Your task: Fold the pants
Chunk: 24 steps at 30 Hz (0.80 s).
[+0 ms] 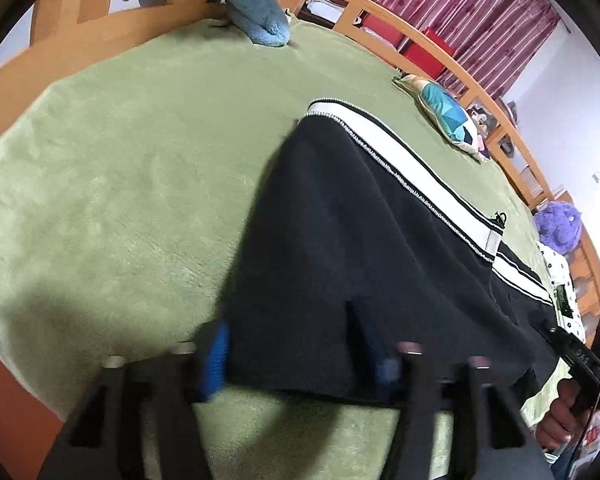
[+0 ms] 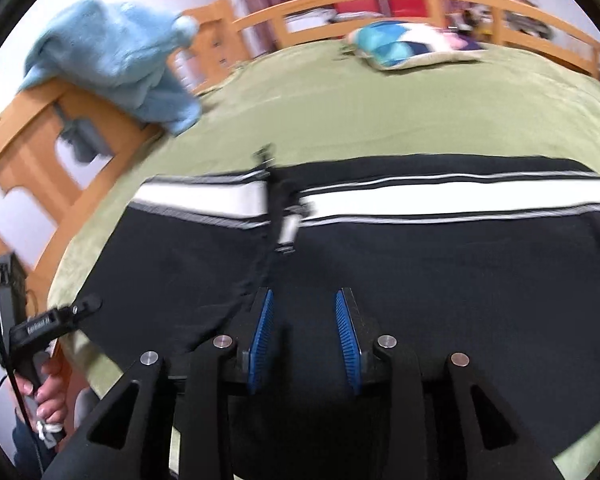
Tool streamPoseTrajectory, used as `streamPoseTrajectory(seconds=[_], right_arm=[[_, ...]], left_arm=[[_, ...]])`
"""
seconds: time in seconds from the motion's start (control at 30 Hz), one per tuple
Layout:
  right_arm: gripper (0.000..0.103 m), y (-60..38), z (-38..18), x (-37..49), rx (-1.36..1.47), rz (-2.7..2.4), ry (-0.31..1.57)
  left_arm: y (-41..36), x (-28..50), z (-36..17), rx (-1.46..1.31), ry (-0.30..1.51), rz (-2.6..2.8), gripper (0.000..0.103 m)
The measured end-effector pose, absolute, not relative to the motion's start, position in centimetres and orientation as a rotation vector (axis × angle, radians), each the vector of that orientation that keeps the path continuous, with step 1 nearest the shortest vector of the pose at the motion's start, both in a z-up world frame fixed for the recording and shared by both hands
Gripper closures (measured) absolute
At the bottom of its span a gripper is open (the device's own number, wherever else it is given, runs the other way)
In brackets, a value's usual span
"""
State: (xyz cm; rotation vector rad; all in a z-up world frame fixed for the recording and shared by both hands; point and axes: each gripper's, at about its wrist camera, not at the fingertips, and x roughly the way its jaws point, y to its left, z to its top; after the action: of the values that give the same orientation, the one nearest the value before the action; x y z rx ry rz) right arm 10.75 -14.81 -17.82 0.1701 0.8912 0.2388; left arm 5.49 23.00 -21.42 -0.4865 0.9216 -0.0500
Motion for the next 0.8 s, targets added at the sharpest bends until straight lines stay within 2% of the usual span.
streamPoseTrajectory(seconds=[0.03, 0.1, 0.23, 0.43, 0.63, 0.8], right_arm=[[0.070, -15.6, -17.6, 10.6, 0.188, 0.221, 0.886], [0.070, -17.8, -16.8, 10.1, 0.242, 0.181, 0.873], [0.070, -21.3, -15.7, 8.7, 0.293, 0.127, 0.860], [0.070, -26.2, -14.3, 5.9, 0.288, 0.041, 0.822], [0.070, -31.8, -13.5, 3.6, 0.295, -0.048, 0.796], [0.070, -37.4, -13.5, 1.7, 0.317, -0.117, 0.783]], left_arm=[[23.2, 5.5, -20.9, -0.492, 0.917, -0.051, 0.075], [23.2, 5.2, -19.0, -0.496, 0.861, -0.062, 0.083], [19.9, 4.9, -13.7, -0.327, 0.766, -0.045, 0.084], [14.1, 5.4, -7.9, -0.158, 0.722, -0.059, 0.084], [2.7, 5.6, -0.6, 0.075, 0.628, -0.209, 0.085], [-9.1, 6.4, 2.1, 0.220, 0.599, -0.345, 0.085]])
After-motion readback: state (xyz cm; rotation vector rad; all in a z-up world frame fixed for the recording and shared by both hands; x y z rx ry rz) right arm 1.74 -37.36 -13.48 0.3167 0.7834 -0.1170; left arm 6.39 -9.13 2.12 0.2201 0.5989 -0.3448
